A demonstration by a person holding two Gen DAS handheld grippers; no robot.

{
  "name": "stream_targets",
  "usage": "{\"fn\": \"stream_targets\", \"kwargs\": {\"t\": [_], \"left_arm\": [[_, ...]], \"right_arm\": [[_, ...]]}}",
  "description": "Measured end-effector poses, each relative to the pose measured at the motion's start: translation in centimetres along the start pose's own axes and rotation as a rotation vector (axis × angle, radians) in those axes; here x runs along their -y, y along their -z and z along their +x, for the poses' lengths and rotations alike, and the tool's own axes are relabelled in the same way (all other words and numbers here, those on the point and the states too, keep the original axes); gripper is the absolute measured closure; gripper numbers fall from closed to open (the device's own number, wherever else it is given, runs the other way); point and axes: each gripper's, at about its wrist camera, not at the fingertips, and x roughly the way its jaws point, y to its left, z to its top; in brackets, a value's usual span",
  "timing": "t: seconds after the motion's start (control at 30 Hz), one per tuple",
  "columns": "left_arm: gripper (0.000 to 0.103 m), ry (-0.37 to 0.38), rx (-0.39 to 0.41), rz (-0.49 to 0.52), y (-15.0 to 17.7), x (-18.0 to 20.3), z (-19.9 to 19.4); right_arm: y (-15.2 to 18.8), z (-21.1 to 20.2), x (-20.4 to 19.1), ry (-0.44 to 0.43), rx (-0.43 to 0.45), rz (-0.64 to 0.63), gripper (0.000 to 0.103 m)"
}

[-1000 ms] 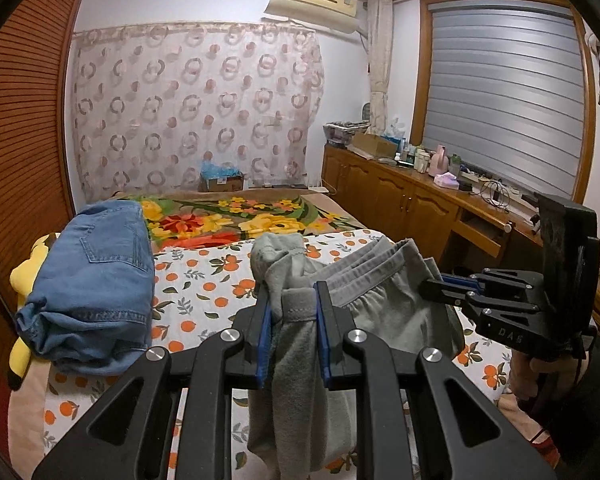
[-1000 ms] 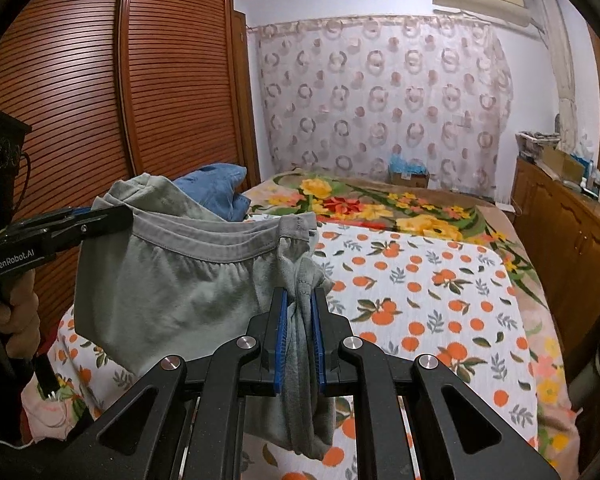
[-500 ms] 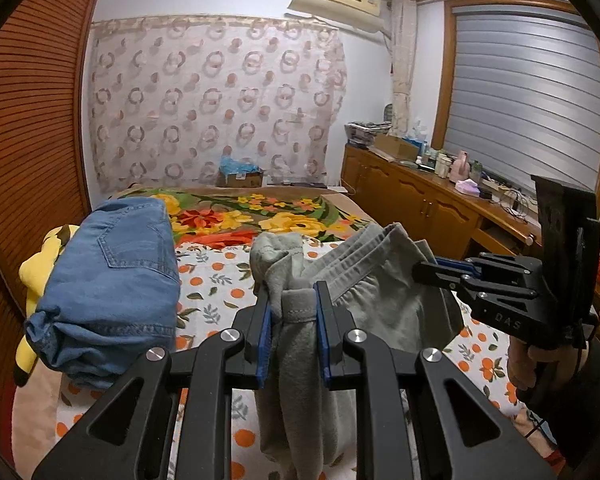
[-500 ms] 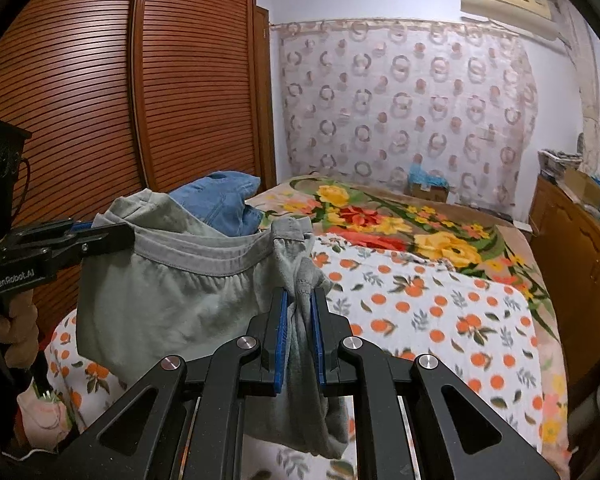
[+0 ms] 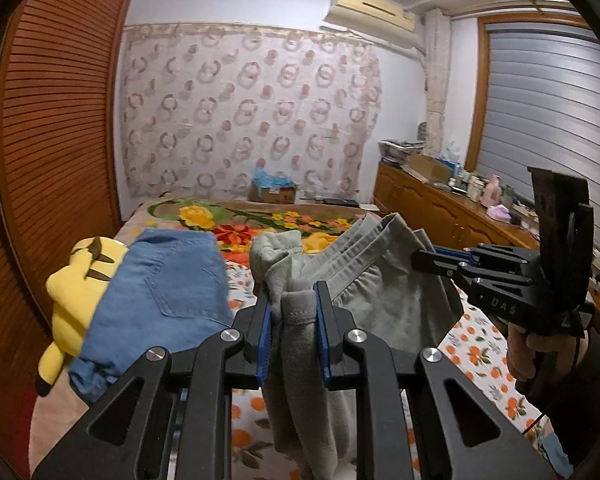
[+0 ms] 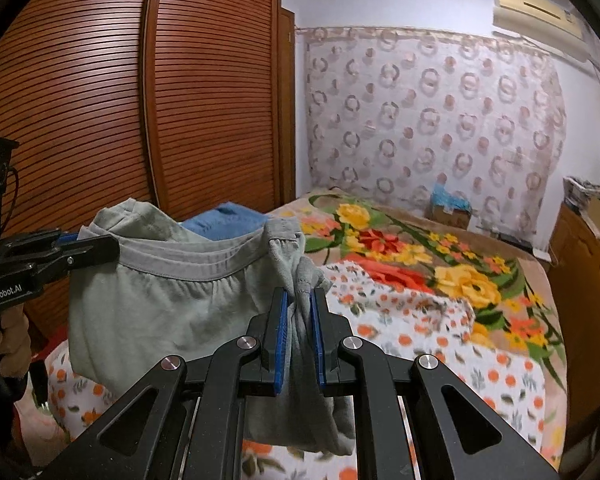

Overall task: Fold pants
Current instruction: 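Lift the folded pants off the sheet with both grippers, then carry the held grey-green pants with both grippers onto the folded blue jeans stack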

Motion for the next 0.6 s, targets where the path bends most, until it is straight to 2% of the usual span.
{"fn": "stream_targets", "kwargs": {"t": [0.3,0.6], "left_arm": [[0.083,-0.086,0.009,-0.027,-1.6,-3.6,1.6],[0.083,-0.167,0.000,-0.100,-1.5,-7.9,2.8]], "right_arm": [[-3.4,5.3,0.6,-0.038,0.004,-0.069,0.092],[-5.5,10.9,0.7,-0.088,0.002,-0.147,0.092]]}}
